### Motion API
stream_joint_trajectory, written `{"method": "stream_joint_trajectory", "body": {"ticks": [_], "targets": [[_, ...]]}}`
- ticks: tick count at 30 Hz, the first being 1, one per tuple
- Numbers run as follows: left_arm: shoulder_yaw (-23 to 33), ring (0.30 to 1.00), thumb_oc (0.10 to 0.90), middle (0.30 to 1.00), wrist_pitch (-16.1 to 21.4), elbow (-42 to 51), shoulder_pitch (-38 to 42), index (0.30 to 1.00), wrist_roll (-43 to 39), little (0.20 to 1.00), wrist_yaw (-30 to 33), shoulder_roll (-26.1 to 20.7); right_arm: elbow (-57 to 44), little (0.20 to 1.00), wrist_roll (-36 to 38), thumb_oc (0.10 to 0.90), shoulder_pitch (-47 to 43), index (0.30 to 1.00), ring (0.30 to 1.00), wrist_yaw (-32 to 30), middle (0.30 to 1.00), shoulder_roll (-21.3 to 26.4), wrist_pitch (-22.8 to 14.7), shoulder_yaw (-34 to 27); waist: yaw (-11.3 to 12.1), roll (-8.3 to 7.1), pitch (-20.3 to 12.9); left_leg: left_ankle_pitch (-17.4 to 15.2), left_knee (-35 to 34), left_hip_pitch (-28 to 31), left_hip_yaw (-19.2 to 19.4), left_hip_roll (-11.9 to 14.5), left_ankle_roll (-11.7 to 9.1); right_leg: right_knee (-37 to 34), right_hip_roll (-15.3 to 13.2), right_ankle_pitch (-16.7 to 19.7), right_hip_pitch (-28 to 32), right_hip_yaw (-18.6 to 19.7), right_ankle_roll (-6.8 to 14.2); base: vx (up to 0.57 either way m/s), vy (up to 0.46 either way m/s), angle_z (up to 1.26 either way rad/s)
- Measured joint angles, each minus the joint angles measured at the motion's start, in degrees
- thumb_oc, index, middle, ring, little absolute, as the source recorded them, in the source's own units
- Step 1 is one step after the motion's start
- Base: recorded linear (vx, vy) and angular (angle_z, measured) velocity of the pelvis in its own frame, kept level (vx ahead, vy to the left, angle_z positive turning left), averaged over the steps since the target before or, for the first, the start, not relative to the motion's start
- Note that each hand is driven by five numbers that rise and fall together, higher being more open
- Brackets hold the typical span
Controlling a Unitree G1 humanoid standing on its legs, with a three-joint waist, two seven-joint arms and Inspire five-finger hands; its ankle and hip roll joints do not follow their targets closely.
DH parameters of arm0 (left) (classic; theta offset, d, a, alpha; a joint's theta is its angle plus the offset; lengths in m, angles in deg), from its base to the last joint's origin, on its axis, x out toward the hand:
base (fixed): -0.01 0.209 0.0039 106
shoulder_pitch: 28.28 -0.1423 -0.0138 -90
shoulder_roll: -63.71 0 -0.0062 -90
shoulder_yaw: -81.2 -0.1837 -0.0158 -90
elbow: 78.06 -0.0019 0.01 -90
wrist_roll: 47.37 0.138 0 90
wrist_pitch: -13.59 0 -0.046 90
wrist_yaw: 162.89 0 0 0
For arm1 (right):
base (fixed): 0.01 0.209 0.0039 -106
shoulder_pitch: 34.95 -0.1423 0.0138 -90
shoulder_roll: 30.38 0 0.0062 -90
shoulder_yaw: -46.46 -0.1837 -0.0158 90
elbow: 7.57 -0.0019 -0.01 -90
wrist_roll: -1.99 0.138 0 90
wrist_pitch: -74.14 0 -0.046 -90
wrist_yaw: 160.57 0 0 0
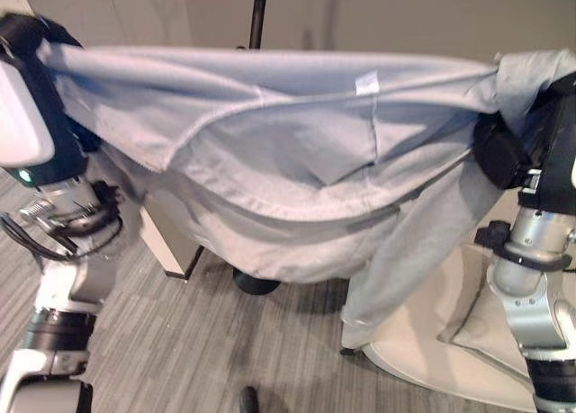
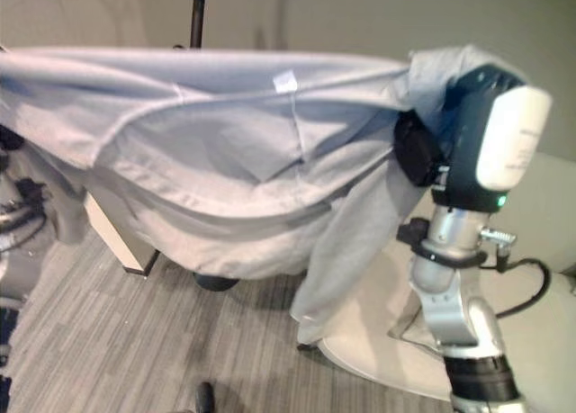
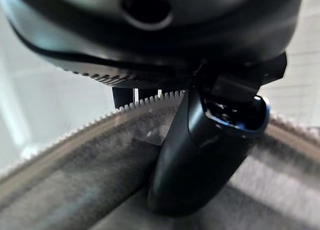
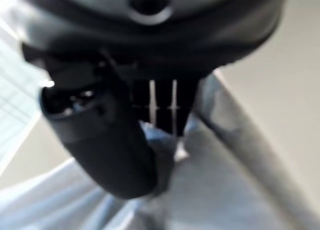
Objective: Hang the clothes on the sofa on the clothes rack.
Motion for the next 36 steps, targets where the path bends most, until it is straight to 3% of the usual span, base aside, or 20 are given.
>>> {"method": "stream_joint_trajectory", "body": {"ticks": [2,3,4,5,6,7,8,10,12,15,16,17,21,25,36], "targets": [[0.0,0.300,0.400,0.300,-0.1,-1.6,1.9,0.300,-0.1,0.300,0.3,-0.3,2.4,0.300,-1.8,0.400,-2.8,0.300,0.300,-1.8,0.300,3.6,0.9,-0.1,-0.4,1.40,0.1,-0.8,0.0,1.4,0.8,-0.1,1.2,8.8,-0.8,1.5,-4.3,0.3,1.1,0.14,0.348,-0.22],[-0.3,0.300,0.400,0.300,-0.2,-2.2,2.2,0.300,-0.2,0.300,0.3,-1.0,3.1,0.300,-2.2,0.400,-3.7,0.300,0.300,-2.7,0.300,4.6,1.3,-0.3,-0.7,1.99,0.2,-1.3,0.2,2.4,1.0,0.0,1.8,13.4,-1.5,-0.2,-6.8,0.2,1.6,0.17,0.327,-0.39],[-1.1,0.300,0.400,0.300,-0.3,-3.4,2.4,0.300,-0.7,0.300,0.8,-1.5,3.8,0.300,-3.0,0.400,-4.8,0.300,0.300,-3.8,0.300,6.0,1.8,-0.2,-0.7,2.55,0.5,-2.7,0.4,3.5,2.4,0.1,3.5,17.9,-2.5,-0.2,-9.4,-2.7,1.5,0.17,0.231,-0.48],[-2.2,0.300,0.400,0.300,-0.5,-4.5,2.5,0.300,-1.5,0.300,1.0,-1.9,4.7,0.300,-4.2,0.400,-5.7,0.300,0.300,-4.5,0.300,6.8,1.8,-0.1,-0.5,2.88,0.6,-2.9,0.1,4.7,2.8,-0.1,3.8,22.8,-4.0,-0.7,-11.9,-5.8,1.1,0.11,0.131,-0.47],[-2.8,0.300,0.400,0.300,-0.5,-4.7,2.4,0.300,-2.3,0.300,0.8,-0.9,5.3,0.300,-4.3,0.400,-6.0,0.300,0.300,-5.7,0.300,8.2,2.1,0.0,-1.3,3.64,0.7,-4.1,0.0,5.8,2.6,-0.1,5.1,25.5,-1.9,-4.3,-14.8,-6.5,-0.3,0.20,0.167,-0.17],[-3.7,0.300,0.400,0.300,-0.5,-5.0,2.4,0.300,-2.7,0.300,0.8,0.0,5.5,0.300,-4.3,0.400,-6.1,0.300,0.300,-6.3,0.300,9.4,2.4,0.0,-2.9,4.05,0.9,-4.4,0.0,6.9,2.1,-0.3,3.3,26.1,0.0,-8.4,-17.8,-8.2,-2.4,0.14,0.034,-0.06],[-4.3,0.300,0.400,0.300,-0.2,-5.8,2.4,0.300,-2.5,0.300,0.7,0.1,6.1,0.300,-4.1,0.400,-6.4,0.300,0.300,-6.7,0.300,9.9,2.4,0.4,-3.6,4.28,0.9,-5.0,0.0,7.5,2.6,-0.3,3.2,24.5,1.5,-9.9,-19.3,-8.2,-3.5,0.19,0.008,0.03],[-5.7,0.300,0.400,0.300,0.0,-7.7,2.7,0.300,-2.5,0.300,-0.4,-0.6,8.4,0.300,-3.5,0.400,-7.0,0.300,0.300,-6.6,0.300,11.4,2.3,1.5,-4.8,4.35,0.9,-5.4,0.0,8.5,2.4,-0.2,2.4,17.1,3.9,-9.4,-20.1,-8.3,-4.2,0.15,-0.074,-0.02],[-8.6,0.300,0.400,0.300,0.2,-13.9,5.2,0.300,-2.5,0.300,-1.5,-2.0,12.4,0.300,-1.4,0.400,-8.9,0.300,0.300,-6.1,0.300,14.7,1.4,5.4,-5.2,3.94,0.7,-6.1,0.0,8.7,2.5,0.1,0.9,3.6,6.9,-7.2,-20.4,-6.3,-4.7,0.17,-0.062,-0.06],[-9.0,0.300,0.400,0.300,0.6,-17.6,5.3,0.300,-3.1,0.300,-3.3,-2.5,12.6,0.300,-0.4,0.400,-8.2,0.300,0.300,-3.9,0.300,14.9,-0.4,6.8,-6.4,2.29,0.2,-6.7,0.0,9.1,1.5,-0.3,-0.8,-6.8,7.9,-0.5,-19.3,-3.3,-5.0,0.12,-0.061,0.22],[-11.0,0.300,0.400,0.300,0.8,-20.7,5.5,0.300,-3.7,0.300,-4.6,-3.7,12.3,0.300,0.3,0.400,-7.3,0.300,0.300,-2.5,0.300,15.1,-1.6,8.1,-7.5,1.85,0.2,-7.1,0.0,10.3,-0.6,0.2,-2.6,-10.8,9.7,6.4,-15.7,-0.9,-7.3,0.18,-0.070,0.38],[-12.2,0.300,0.400,0.300,0.8,-21.7,5.5,0.300,-4.1,0.300,-5.7,-3.7,13.2,0.300,0.5,0.400,-7.4,0.300,0.300,-1.4,0.300,15.3,-1.7,9.4,-6.8,2.60,0.0,-7.3,0.0,10.8,-0.5,1.5,-3.5,-12.4,11.2,7.2,-14.4,-1.2,-9.2,0.19,-0.062,0.27],[-12.6,0.300,0.400,0.300,1.3,-22.3,5.6,0.300,-4.2,0.300,-8.2,-4.7,16.4,0.300,2.0,0.400,-8.2,0.300,0.300,2.2,0.300,15.6,-1.7,12.2,-6.0,3.79,0.1,-7.4,-0.1,11.6,-0.6,5.3,-6.4,-13.8,14.9,6.5,-12.6,-2.2,-11.8,0.17,-0.056,0.01],[-12.8,0.300,0.400,0.300,1.4,-23.6,6.2,0.300,-4.2,0.300,-9.1,-6.7,16.7,0.300,2.4,0.400,-10.6,0.300,0.300,2.6,0.300,16.3,-2.1,12.8,-5.6,4.25,0.0,-7.5,0.0,11.7,-0.8,7.3,-7.5,-13.8,17.2,5.3,-12.0,-3.4,-13.4,0.10,-0.041,0.06],[-13.0,0.300,0.400,0.300,2.0,-27.7,6.5,0.300,-4.2,0.300,-10.2,-14.6,14.8,0.300,2.4,0.400,-14.1,0.300,0.300,2.5,0.300,19.5,-5.7,12.8,-3.4,4.31,0.0,-7.7,-0.1,11.2,-3.5,8.5,-8.9,-13.8,17.4,4.4,-11.3,-5.5,-13.4,0.08,0.013,0.13]]}}
